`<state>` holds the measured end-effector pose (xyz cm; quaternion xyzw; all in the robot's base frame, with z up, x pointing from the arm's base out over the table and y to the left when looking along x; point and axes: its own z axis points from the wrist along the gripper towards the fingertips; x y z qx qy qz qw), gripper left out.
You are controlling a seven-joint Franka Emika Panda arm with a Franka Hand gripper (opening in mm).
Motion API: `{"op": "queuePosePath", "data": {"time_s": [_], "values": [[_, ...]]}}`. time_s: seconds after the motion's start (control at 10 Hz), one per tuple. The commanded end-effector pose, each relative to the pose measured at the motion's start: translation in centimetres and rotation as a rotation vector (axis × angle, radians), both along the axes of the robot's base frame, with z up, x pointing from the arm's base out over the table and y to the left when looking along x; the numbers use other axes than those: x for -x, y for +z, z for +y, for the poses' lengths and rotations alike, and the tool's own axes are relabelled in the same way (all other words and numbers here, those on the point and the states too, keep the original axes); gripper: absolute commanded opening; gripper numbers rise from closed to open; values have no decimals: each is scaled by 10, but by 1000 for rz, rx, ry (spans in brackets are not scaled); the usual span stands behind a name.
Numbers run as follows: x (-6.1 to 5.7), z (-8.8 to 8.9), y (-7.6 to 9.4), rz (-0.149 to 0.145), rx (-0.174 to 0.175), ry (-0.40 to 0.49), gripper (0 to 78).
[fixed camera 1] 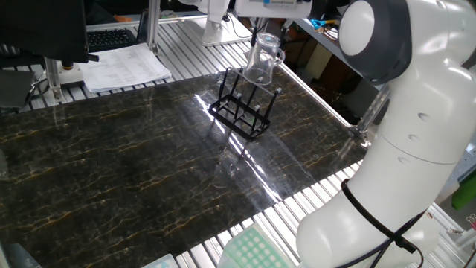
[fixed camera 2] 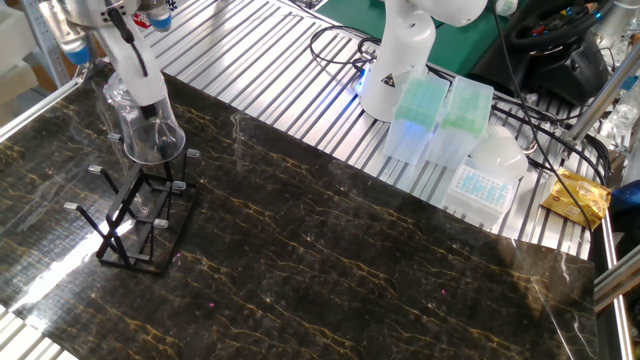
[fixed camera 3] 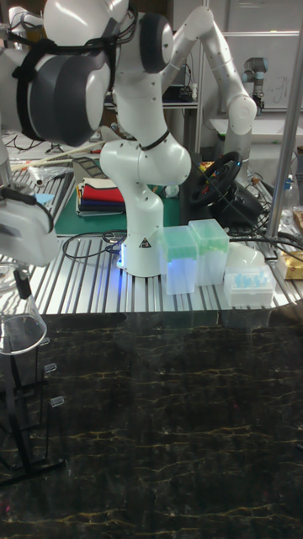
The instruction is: Take the cup off the cup rack
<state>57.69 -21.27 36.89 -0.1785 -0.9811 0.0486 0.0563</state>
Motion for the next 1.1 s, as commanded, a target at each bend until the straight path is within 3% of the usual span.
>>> {"op": "queuePosePath", "data": {"time_s": [0.1, 0.4, 0.6, 1.1], "values": [[0, 0, 2, 5, -12, 103, 12], [0, 11, 0, 9, -9, 80, 12], [4, 42, -6, 9, -5, 40, 12], [7, 101, -32, -1, 2, -20, 12]]}}
